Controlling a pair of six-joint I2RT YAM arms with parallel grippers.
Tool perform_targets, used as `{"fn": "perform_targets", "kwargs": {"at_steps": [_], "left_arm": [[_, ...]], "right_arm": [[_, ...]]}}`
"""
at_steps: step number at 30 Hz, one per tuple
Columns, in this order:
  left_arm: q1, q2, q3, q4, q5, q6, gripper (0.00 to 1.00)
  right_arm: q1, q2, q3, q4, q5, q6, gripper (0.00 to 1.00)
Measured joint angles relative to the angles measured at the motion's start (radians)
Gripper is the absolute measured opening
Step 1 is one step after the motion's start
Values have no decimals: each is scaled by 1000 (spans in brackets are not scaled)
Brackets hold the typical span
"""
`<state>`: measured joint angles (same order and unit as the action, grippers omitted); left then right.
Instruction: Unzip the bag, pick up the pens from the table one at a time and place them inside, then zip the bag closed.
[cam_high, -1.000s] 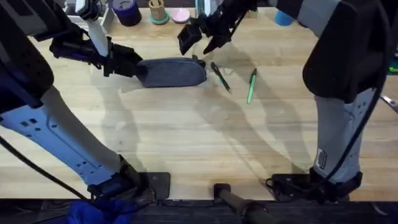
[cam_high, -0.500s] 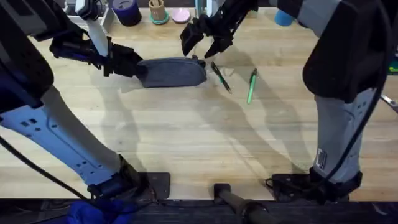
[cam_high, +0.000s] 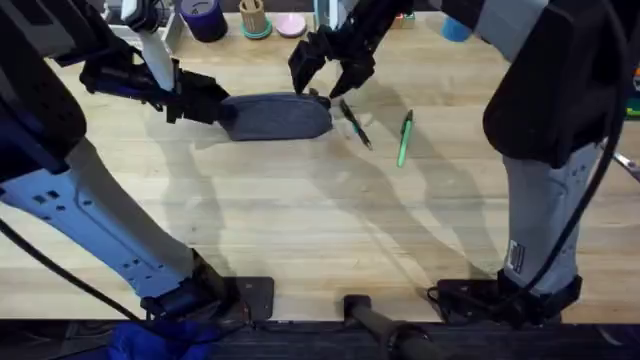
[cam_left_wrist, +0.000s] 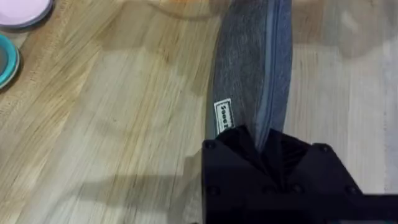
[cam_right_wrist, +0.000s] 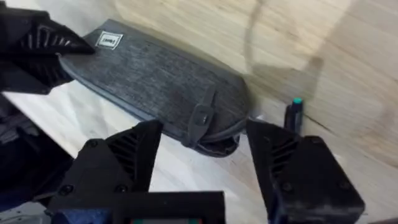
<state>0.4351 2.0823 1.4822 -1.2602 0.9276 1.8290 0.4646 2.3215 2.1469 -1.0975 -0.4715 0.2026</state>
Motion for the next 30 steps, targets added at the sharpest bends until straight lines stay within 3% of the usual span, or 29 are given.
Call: {"fn": "perform_targets", "kwargs": {"at_steps": [16,20,27,30], "left_arm": [[0,0,0,0,0,0,42],[0,0,0,0,0,0,42],[0,0,0,0,0,0,42],[0,0,0,0,0,0,42]], "right_arm": [[34,0,20,4,50,19,732],[35,0,20,5,53,23,582],[37,0,20,5,53,26,462],[38,0,20,5,52,26,350]]}}
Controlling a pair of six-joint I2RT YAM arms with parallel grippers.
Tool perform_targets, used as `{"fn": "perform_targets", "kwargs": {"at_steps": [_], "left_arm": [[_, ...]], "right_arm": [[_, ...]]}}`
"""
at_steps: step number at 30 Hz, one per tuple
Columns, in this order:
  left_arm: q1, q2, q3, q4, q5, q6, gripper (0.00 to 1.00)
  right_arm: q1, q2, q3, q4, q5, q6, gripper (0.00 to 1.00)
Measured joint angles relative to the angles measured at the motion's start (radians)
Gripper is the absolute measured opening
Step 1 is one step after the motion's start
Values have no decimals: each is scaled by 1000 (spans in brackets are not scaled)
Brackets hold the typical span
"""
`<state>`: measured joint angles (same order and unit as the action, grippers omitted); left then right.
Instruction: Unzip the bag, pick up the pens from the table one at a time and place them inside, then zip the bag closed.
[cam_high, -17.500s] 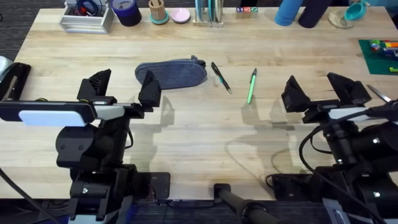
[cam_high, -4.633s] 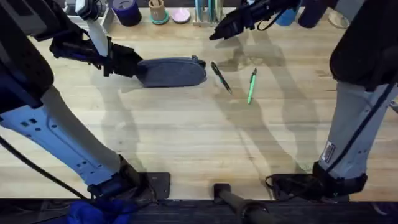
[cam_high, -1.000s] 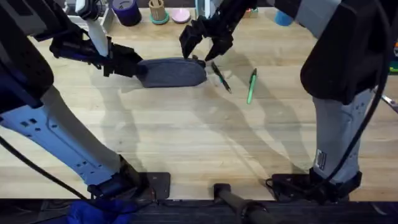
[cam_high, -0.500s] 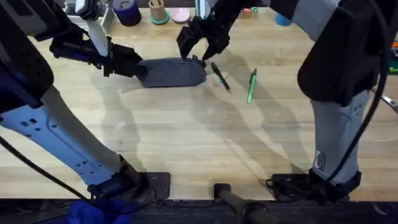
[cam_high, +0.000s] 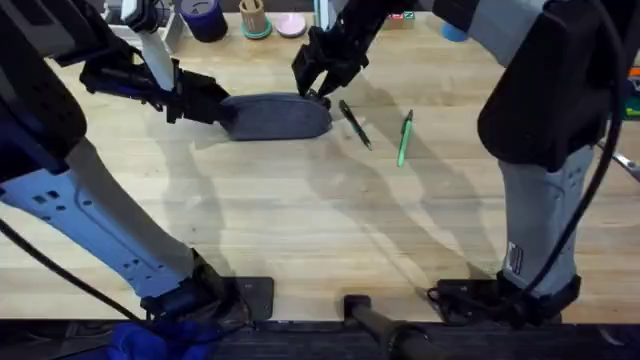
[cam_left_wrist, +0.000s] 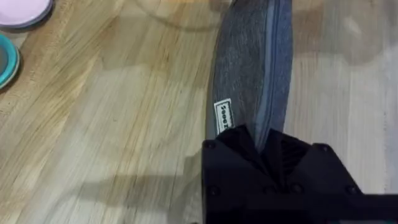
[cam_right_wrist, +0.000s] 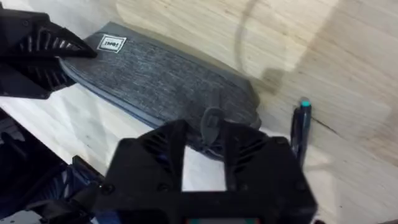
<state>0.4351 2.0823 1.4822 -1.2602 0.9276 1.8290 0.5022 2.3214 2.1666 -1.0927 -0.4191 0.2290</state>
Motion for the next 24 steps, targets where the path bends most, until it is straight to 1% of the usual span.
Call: {"fn": "perform_targets", "kwargs": {"at_steps": [2,10,13,24], "left_arm": [[0,0,0,0,0,0,42],[0,0,0,0,0,0,42],[0,0,0,0,0,0,42],[0,0,0,0,0,0,42]], "right_arm": [[1,0,0,0,0,2,297],[3,0,0,1,-2,3,188],[3,0,0,0,1,3,46],[3,0,0,0,1,3,28]]}}
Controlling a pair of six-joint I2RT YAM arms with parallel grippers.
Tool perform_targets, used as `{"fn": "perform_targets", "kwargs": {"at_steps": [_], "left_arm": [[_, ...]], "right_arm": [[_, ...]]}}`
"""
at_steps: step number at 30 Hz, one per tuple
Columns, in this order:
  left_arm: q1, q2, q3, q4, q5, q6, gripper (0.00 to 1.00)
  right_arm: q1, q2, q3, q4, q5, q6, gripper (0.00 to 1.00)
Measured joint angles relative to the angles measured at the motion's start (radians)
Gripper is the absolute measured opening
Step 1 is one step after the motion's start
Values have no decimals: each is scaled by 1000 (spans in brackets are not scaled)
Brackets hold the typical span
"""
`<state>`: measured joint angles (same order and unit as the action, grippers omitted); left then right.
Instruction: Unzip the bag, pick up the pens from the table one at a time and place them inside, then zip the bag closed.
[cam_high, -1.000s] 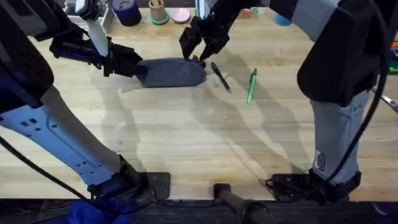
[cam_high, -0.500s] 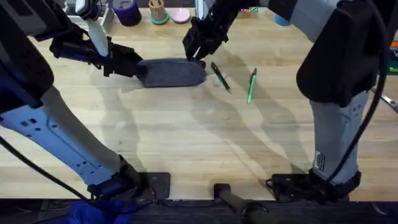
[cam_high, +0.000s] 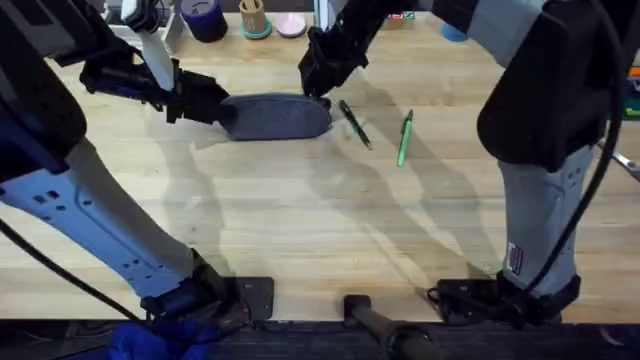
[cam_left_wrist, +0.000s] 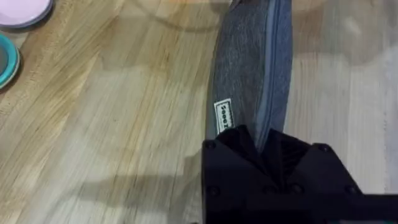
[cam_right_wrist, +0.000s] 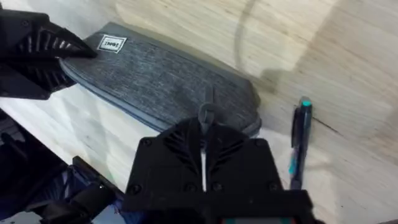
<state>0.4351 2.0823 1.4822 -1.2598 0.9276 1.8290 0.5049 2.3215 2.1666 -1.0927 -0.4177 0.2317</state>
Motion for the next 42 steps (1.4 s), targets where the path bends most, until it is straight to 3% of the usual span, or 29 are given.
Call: {"fn": "perform_targets", "kwargs": {"at_steps": [24,42], "left_arm": [[0,0,0,3,1,0,42],[0,0,0,3,1,0,42]], "right_arm": [[1,0,62,-62,29,-3,30],[38,0,63,-4,39,-24,31]]}}
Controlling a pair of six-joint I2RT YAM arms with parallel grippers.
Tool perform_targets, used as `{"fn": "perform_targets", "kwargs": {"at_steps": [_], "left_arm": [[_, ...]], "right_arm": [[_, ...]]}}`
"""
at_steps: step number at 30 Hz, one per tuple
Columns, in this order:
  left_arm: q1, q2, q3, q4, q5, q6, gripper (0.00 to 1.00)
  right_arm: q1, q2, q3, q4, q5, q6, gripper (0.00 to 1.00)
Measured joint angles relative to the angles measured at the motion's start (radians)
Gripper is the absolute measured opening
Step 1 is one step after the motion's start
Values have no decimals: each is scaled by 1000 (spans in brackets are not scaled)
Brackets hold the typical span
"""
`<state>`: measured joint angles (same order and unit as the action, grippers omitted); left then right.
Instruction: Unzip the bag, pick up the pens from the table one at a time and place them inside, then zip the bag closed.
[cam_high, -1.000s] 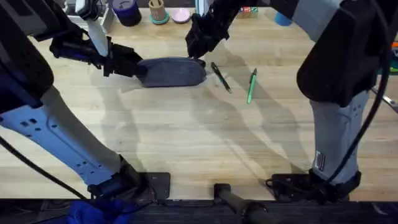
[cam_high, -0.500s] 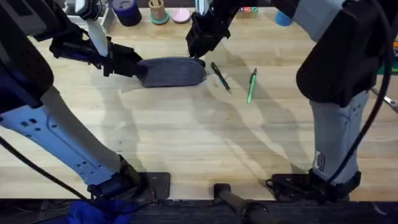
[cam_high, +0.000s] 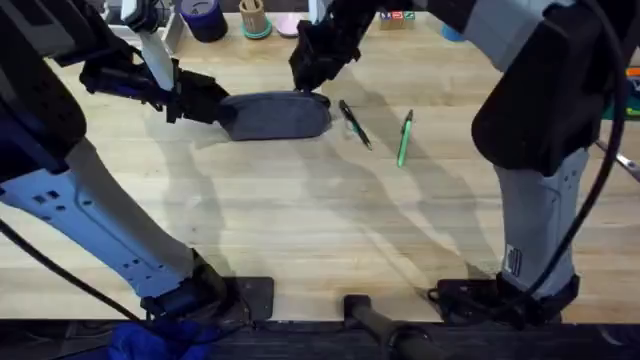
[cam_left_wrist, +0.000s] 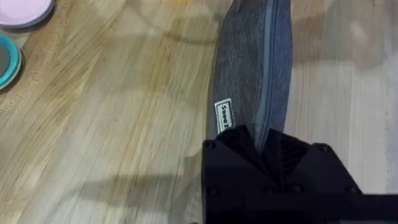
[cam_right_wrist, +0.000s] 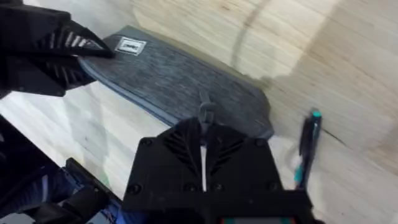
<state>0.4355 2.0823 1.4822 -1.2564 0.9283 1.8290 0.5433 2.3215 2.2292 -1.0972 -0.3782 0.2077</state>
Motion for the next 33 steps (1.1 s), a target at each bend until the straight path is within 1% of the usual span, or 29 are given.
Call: {"fn": "perform_targets", "kwargs": {"at_steps": [33], "left_arm": [[0,0,0,-1,0,0,42]], "right_arm": [[126,0,2,168,19,-47,30]]}}
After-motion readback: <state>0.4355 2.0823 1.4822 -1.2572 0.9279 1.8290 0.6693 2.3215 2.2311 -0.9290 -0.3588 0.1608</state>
